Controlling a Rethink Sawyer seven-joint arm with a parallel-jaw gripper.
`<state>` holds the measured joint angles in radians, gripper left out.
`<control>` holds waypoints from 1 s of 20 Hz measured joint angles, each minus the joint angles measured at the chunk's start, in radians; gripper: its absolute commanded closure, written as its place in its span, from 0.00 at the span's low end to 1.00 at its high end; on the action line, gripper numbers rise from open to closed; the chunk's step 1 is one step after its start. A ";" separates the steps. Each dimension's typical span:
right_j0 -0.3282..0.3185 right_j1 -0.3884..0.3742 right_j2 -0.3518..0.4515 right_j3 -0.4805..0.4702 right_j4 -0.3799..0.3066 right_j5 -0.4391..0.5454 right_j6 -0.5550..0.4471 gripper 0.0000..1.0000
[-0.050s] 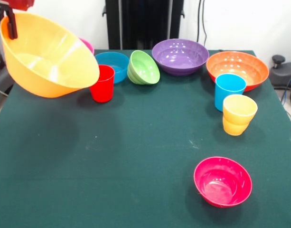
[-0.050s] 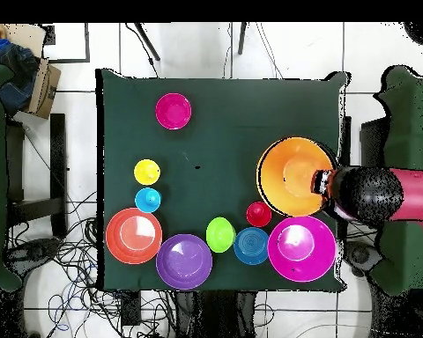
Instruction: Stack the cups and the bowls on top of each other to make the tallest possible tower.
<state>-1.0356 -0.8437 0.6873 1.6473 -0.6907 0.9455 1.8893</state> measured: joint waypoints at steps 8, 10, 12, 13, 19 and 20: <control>0.000 0.043 0.001 -0.008 0.001 0.000 0.000 1.00; 0.000 0.049 0.001 -0.012 0.001 0.000 0.000 1.00; 0.000 0.052 0.001 -0.014 0.001 0.001 0.000 1.00; 0.000 0.057 0.001 -0.017 0.001 0.002 0.000 1.00; 0.000 0.061 0.001 -0.019 0.001 0.003 0.000 1.00; 0.000 0.061 0.001 -0.020 0.001 0.003 0.000 1.00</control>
<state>-1.0356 -0.7823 0.6878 1.6278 -0.6896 0.9482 1.8893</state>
